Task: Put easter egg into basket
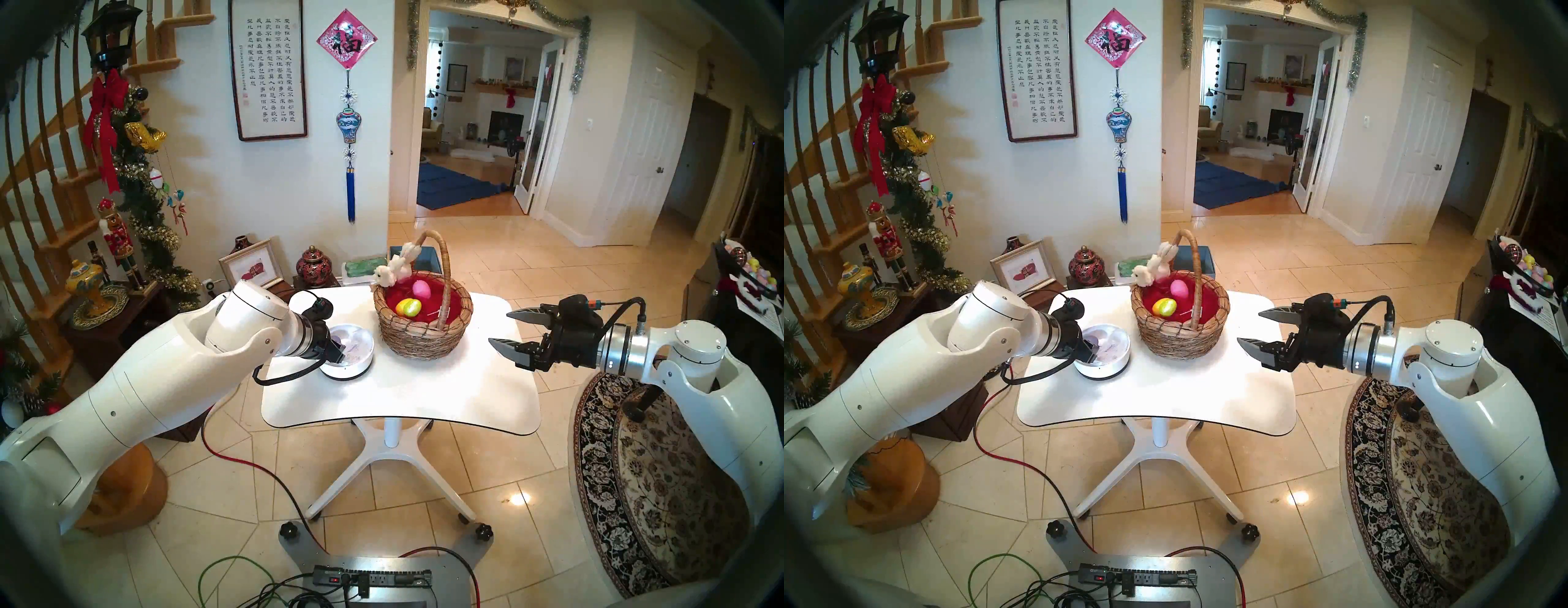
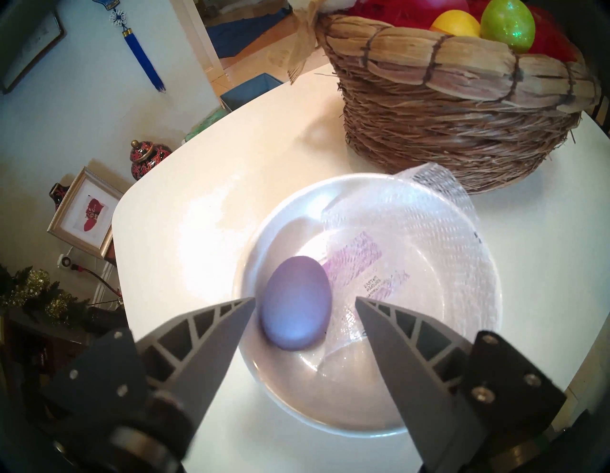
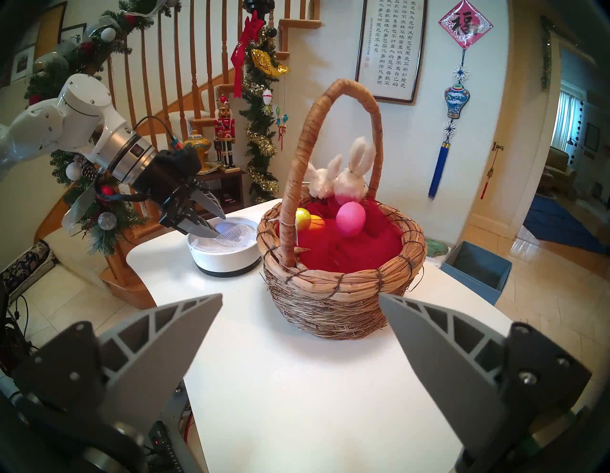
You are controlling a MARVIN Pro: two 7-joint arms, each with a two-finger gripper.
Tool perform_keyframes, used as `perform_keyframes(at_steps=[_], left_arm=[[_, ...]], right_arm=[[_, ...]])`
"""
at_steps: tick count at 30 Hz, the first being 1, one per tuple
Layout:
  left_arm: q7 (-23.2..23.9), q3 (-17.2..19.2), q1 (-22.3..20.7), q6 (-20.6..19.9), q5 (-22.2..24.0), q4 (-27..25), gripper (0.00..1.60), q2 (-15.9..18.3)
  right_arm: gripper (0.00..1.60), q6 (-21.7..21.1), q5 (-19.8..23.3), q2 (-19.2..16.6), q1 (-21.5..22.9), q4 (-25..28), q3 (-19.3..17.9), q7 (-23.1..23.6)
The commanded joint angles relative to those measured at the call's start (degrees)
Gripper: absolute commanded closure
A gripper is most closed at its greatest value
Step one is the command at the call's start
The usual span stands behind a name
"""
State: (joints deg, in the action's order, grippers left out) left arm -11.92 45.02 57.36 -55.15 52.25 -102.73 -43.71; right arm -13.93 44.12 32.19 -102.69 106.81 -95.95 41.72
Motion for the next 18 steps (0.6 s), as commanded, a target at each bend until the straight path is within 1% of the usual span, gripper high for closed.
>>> perform_keyframes(at_steps=[1,14,18], left_arm=[[0.3,-0.4,-1.5,0.2,0.0,-0.2,0.40,-0.2],[0.2,-1.7,-2.0,0.2,-0.2,0.5,0.38,-0.6],[0.0,-2.2,-2.2,0.2,-0.5,1.2,0.37,-1.2]], right_arm=[[0.00,0.1,-0.1,-0.2,0.0,0.1,-0.3,0.0],[0.00,0.2,-0.1,-0.2,0.0,0.1,-0.3,0.0],[0.00,0.2,-0.1,-0.2,0.0,0.1,-0.3,0.0]])
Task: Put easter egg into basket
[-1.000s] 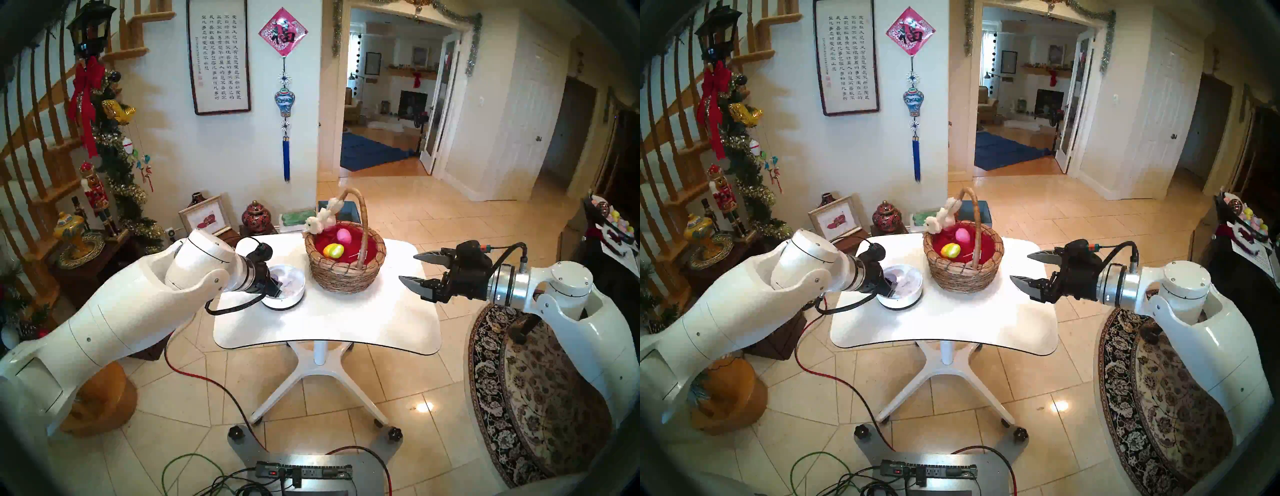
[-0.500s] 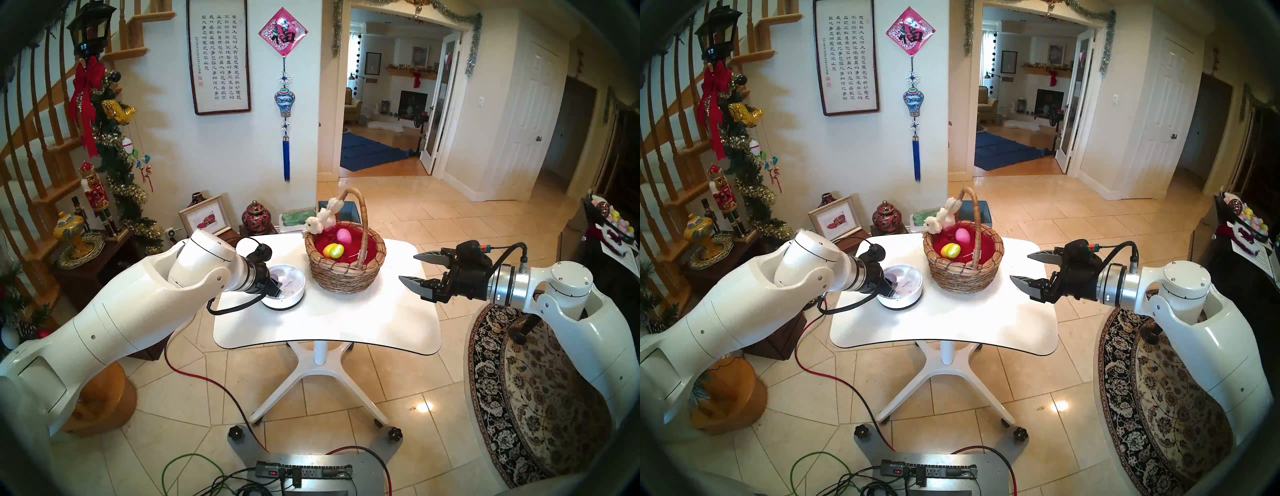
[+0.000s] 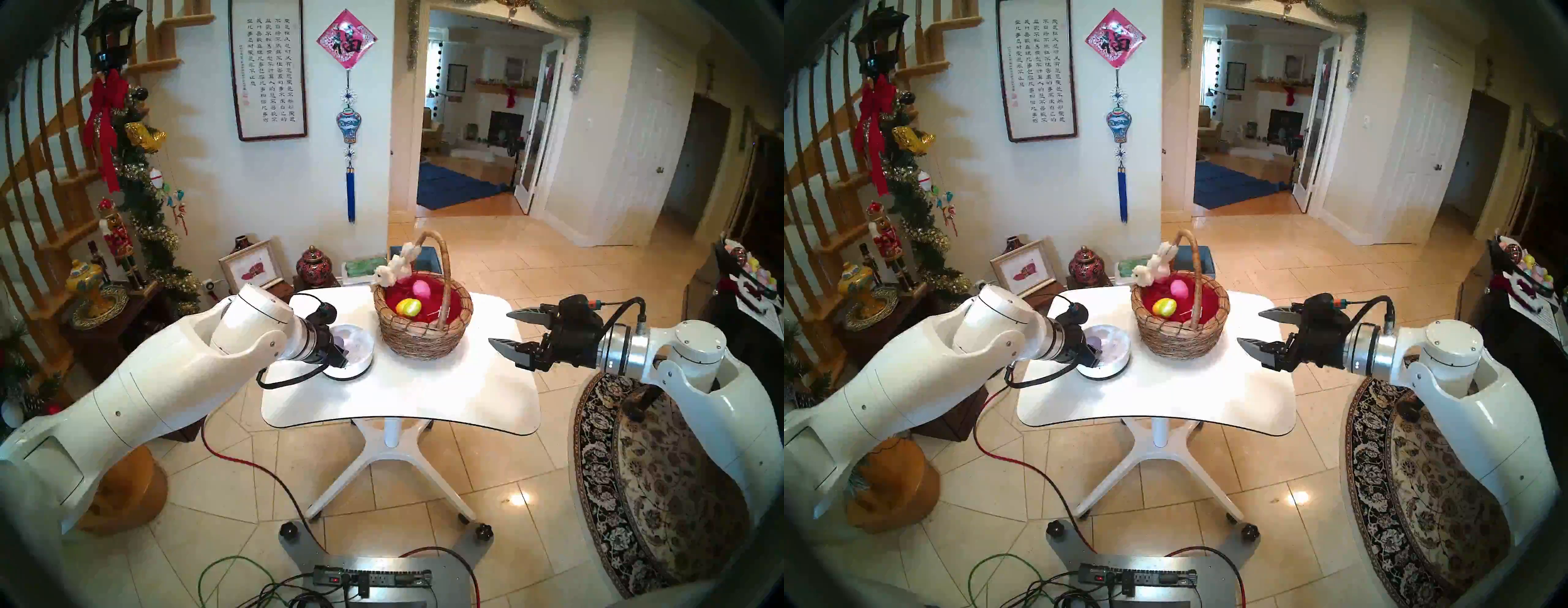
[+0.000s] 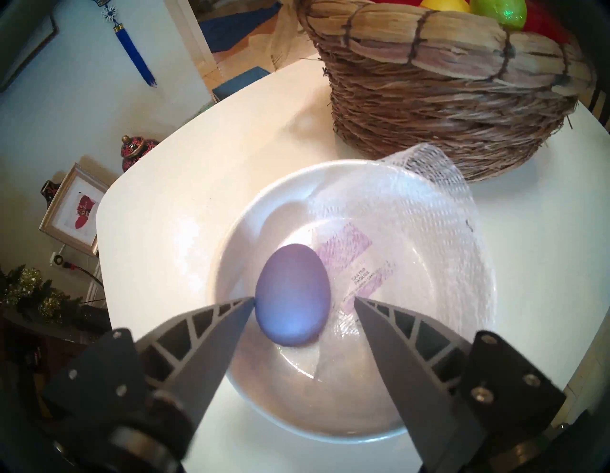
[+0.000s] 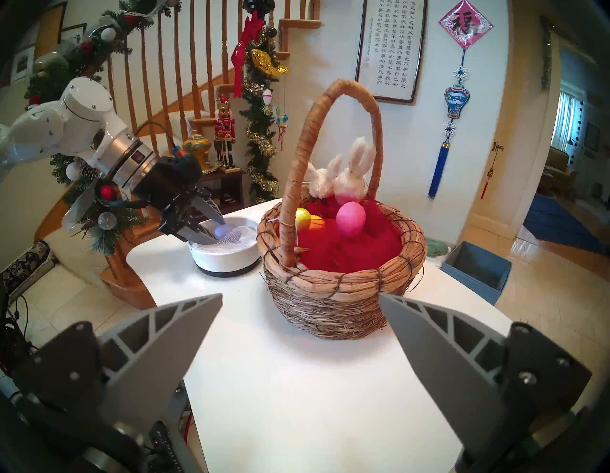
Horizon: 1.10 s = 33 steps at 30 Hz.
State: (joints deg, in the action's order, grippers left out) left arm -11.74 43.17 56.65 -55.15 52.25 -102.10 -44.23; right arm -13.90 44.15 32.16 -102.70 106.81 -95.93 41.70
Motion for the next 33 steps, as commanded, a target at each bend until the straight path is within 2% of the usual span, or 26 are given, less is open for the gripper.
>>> perform_keyframes(at_steps=[1,14,16,18,19,25,33], left_arm=[[-0.2,-0.5,-1.6,0.2,-0.6,0.8,0.36,-0.9],[0.0,-0.6,-2.6,0.2,-0.5,3.2,0.41,-2.7],[0.0,-0.5,-2.6,0.2,-0.4,3.3,0.46,-2.8],[0.1,-0.5,-2.7,0.2,-0.4,3.4,0.58,-2.7],[0.3,-0.4,-2.7,0.2,-0.3,3.4,0.78,-2.7],[0.5,0.0,-2.4,0.2,-0.1,2.7,0.81,-2.2],[0.6,1.1,-1.3,0.2,0.2,-1.4,0.81,0.2]], right_arm=[[0.00,0.1,-0.1,-0.2,0.0,0.1,-0.3,0.0],[0.00,0.2,-0.1,-0.2,0.0,0.1,-0.3,0.0],[0.00,0.2,-0.1,-0.2,0.0,0.1,-0.3,0.0],[0.00,0.2,-0.1,-0.2,0.0,0.1,-0.3,0.0],[0.00,0.2,-0.1,-0.2,0.0,0.1,-0.3,0.0],[0.00,0.2,-0.1,-0.2,0.0,0.1,-0.3,0.0],[0.00,0.2,0.0,-0.2,0.0,0.1,-0.3,0.0]])
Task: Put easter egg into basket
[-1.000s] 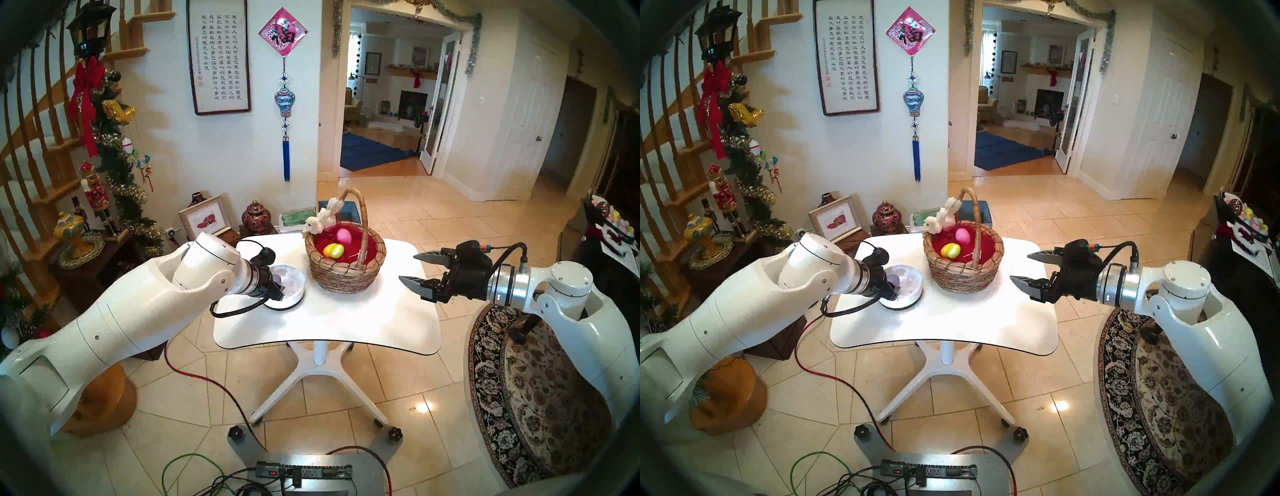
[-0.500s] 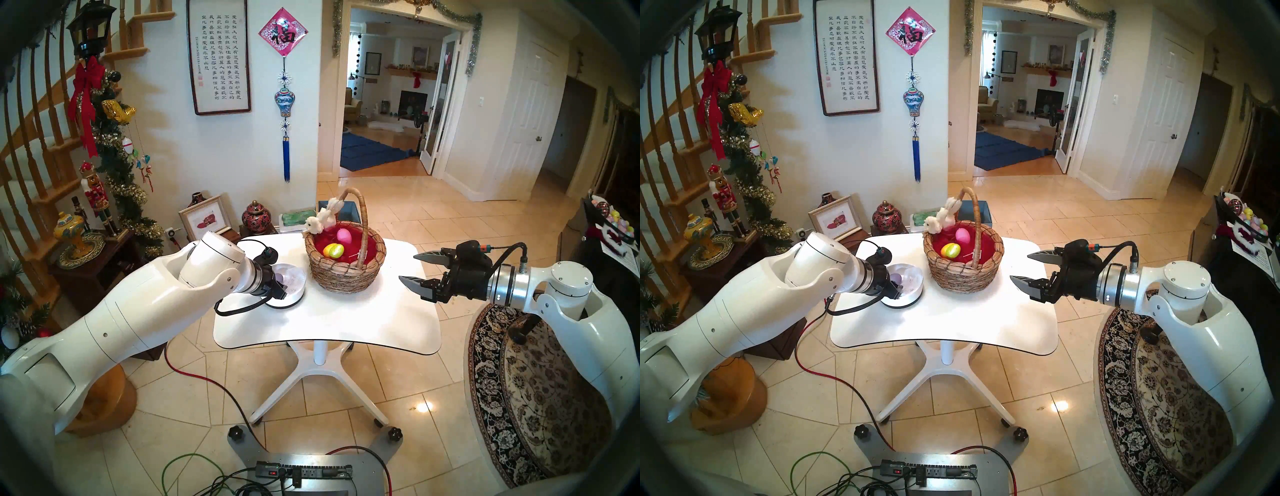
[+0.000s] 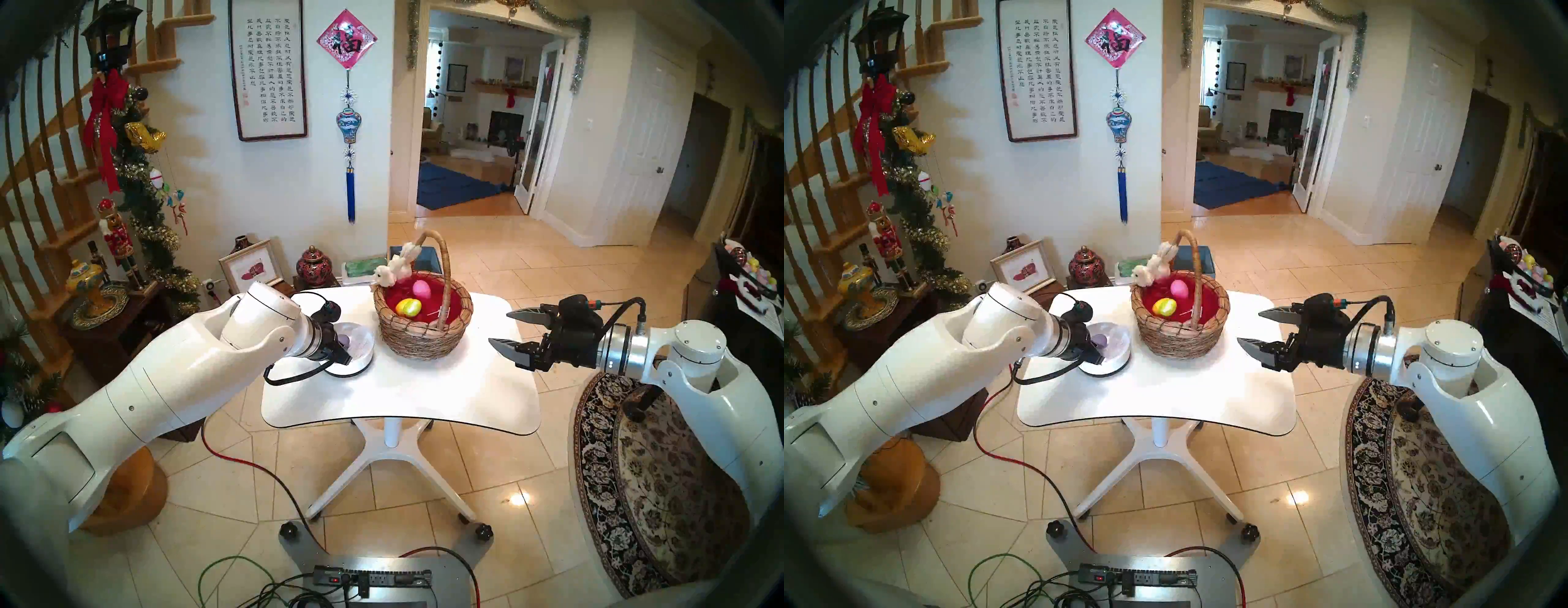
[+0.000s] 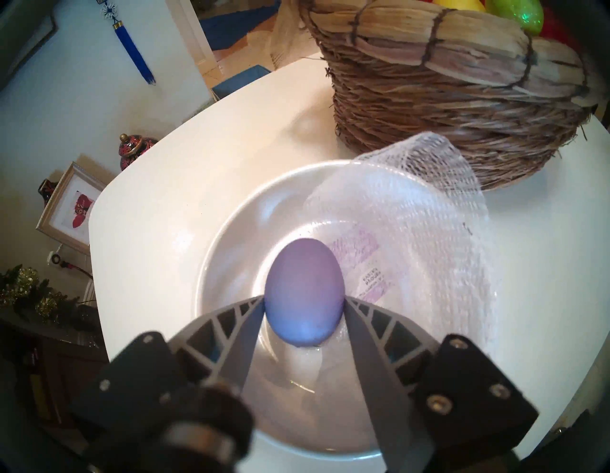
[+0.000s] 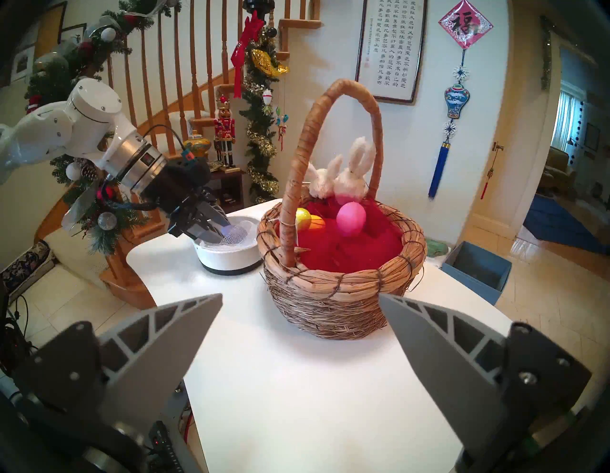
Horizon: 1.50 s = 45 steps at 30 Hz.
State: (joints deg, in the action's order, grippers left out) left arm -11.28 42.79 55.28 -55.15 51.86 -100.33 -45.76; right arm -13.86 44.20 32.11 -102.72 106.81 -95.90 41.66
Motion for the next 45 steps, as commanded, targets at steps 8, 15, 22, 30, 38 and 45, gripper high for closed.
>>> perform_keyframes(at_steps=[8,15,22,30,38,45], left_arm=[[-0.7,2.5,0.8,0.8,1.1,-4.9,0.82,2.7],[-1.9,2.8,0.7,1.2,1.3,-4.1,0.82,2.5],[-2.7,3.1,0.2,1.8,1.6,-3.0,0.81,2.0],[-3.0,4.2,-0.2,2.9,2.3,-3.0,0.81,2.2],[-2.5,5.9,-0.1,3.7,3.5,-4.1,0.80,3.3],[-2.2,6.7,0.0,4.4,4.0,-4.5,0.80,4.1]], right_arm=[[0.00,0.1,-0.1,-0.2,0.0,0.1,-0.3,0.0],[0.00,0.1,-0.1,-0.2,0.0,0.1,-0.3,0.0],[0.00,0.1,-0.1,-0.2,0.0,0.1,-0.3,0.0],[0.00,0.1,-0.1,-0.2,0.0,0.1,-0.3,0.0],[0.00,0.2,0.0,-0.2,0.0,0.1,-0.3,0.0],[0.00,0.2,0.0,-0.3,0.0,0.1,-0.3,0.0]])
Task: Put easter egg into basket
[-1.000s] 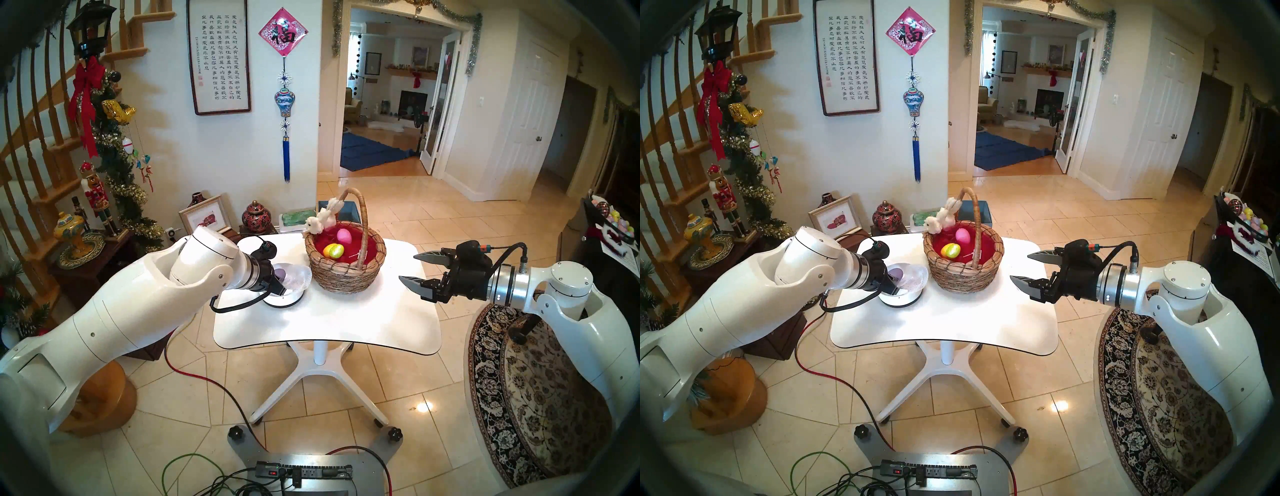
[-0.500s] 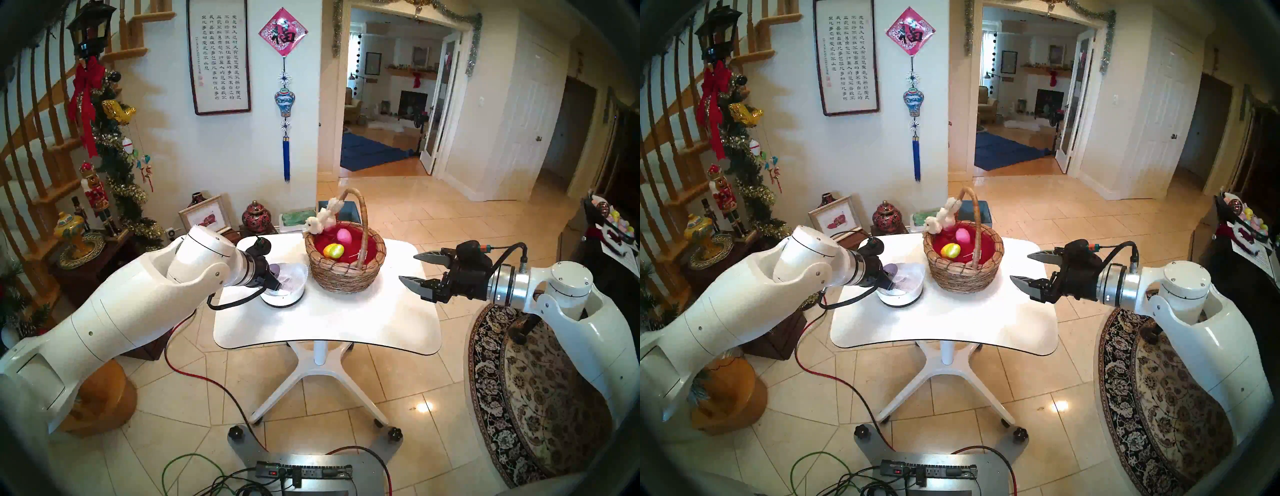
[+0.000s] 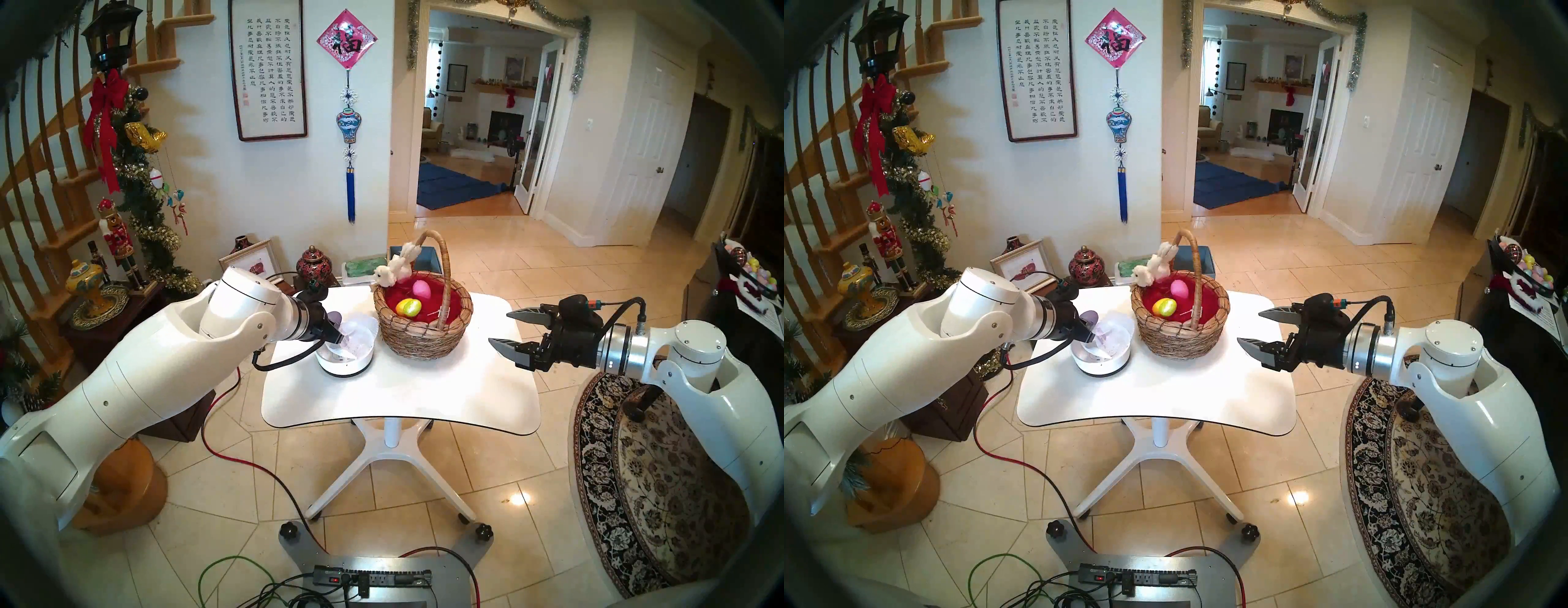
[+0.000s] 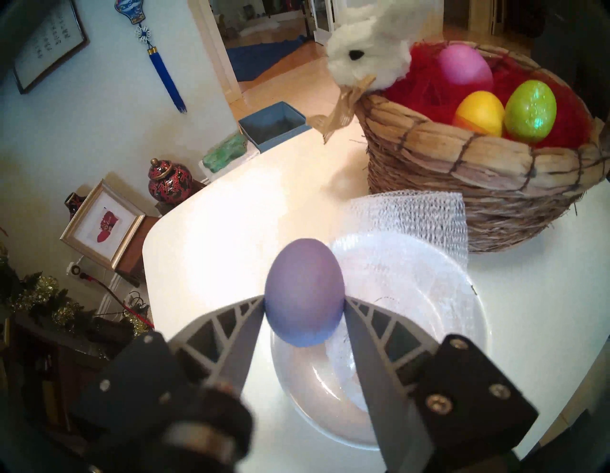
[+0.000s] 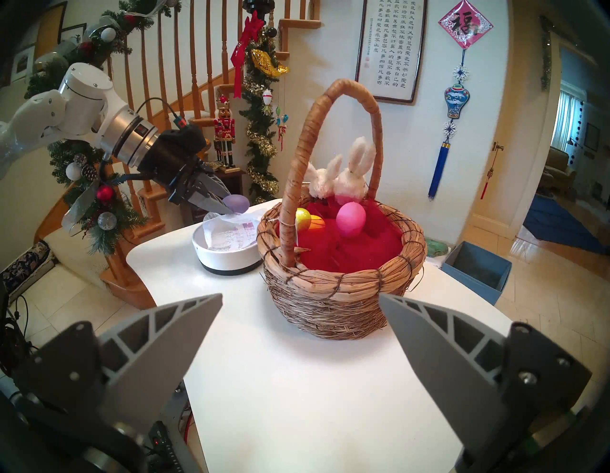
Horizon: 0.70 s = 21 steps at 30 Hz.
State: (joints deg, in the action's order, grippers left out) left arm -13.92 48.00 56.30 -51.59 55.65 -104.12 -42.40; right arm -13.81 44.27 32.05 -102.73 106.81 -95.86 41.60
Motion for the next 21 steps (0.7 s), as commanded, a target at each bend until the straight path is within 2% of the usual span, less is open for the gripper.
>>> perform_keyframes(at_steps=[1,14,21], left_arm=[[0.6,1.7,-1.1,1.0,0.3,-0.7,0.80,0.8],[2.1,3.2,-1.2,1.1,1.9,-1.3,0.80,2.0],[3.6,3.7,0.2,0.5,3.6,-3.2,0.78,4.3]], right_arm=[[0.00,0.1,-0.1,-0.2,0.0,0.1,-0.3,0.0],[0.00,0.1,-0.1,-0.2,0.0,0.1,-0.3,0.0],[0.00,0.1,-0.1,-0.2,0.0,0.1,-0.3,0.0]])
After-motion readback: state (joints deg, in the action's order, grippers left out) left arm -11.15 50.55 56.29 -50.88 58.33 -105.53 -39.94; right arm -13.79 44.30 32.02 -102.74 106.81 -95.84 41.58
